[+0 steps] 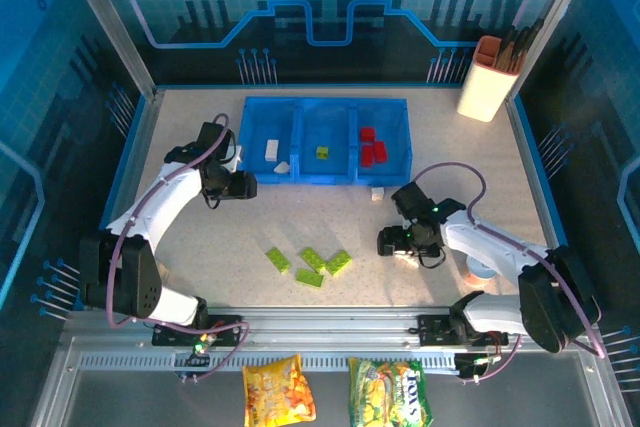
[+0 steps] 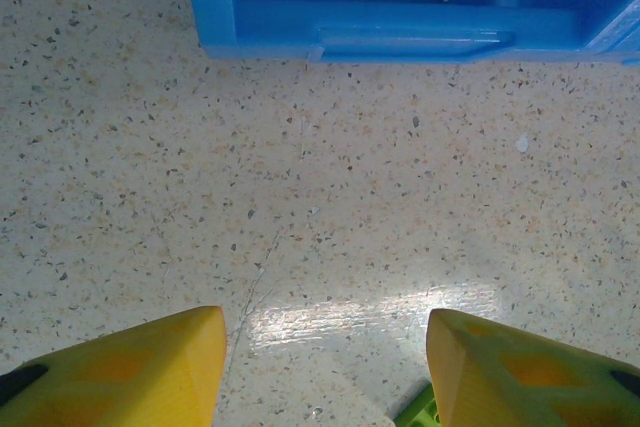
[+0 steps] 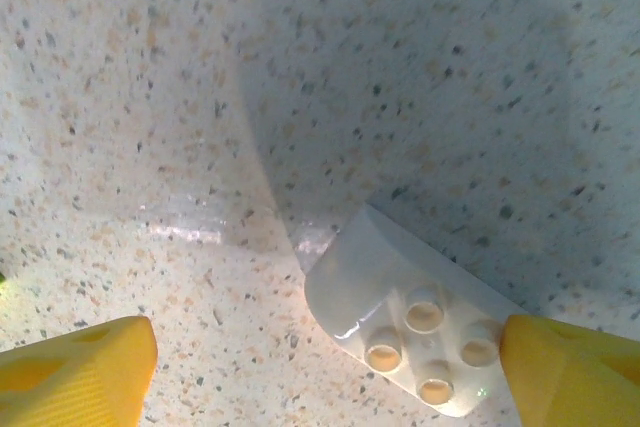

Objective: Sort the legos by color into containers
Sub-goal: Rotate the lego at the bottom-center of the table, then pick up the lego from the bottom-center of the table.

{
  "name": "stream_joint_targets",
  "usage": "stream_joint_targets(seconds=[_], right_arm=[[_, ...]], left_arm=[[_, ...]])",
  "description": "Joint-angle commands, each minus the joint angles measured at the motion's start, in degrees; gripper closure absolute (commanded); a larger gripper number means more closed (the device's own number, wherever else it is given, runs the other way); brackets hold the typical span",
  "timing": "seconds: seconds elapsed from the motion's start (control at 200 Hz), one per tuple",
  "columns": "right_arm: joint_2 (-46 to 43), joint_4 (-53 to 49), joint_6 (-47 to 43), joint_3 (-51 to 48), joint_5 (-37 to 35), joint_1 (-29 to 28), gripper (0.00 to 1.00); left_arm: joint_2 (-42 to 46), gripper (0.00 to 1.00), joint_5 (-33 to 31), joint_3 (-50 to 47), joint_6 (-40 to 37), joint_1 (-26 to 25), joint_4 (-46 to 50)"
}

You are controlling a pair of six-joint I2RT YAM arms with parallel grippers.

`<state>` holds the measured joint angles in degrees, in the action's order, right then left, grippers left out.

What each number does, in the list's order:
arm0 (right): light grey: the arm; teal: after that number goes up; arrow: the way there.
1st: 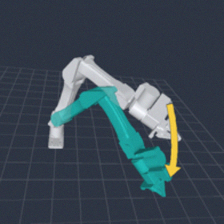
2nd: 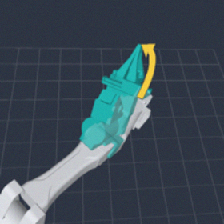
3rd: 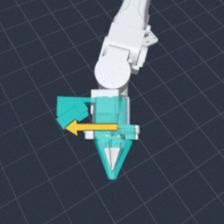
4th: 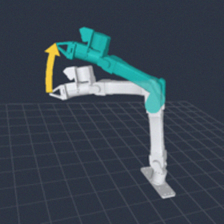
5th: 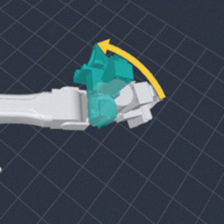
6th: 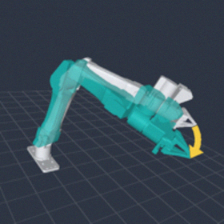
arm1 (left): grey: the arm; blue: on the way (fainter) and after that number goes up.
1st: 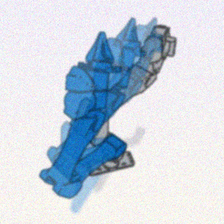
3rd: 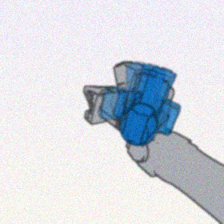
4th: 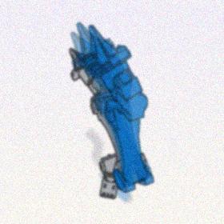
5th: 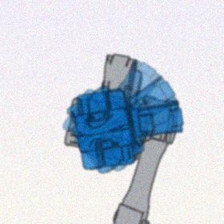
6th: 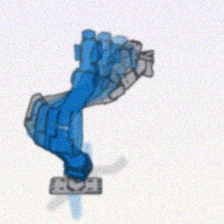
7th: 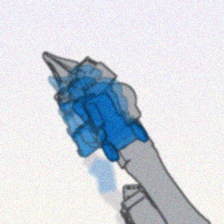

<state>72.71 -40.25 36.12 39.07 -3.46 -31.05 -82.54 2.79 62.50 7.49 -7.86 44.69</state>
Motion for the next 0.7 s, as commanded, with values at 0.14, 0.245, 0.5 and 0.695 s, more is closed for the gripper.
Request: stream_joint_targets(seconds=[0.14,0.245,0.5,0.695], right_arm=[[1.61,-4.39,5.55,-0.23,-4.97,-5.96,0.14],[2.12,-4.77,5.88,-0.05,-6.15,-7.68,0.17],[2.04,-7.89,2.25,3.88,-13.77,-7.61,0.14],[2.63,-2.25,-2.33,2.06,-7.52,-2.95,0.06]], left_arm=[[0.61,0.44,1.04,-0.63,-0.19,0.56,0.26],[0.46,0.44,1.17,-0.62,-0.10,0.56,0.31],[0.28,0.44,1.10,-0.69,-0.14,0.56,0.36],[0.28,0.44,1.14,-0.80,-0.11,0.57,0.26]])
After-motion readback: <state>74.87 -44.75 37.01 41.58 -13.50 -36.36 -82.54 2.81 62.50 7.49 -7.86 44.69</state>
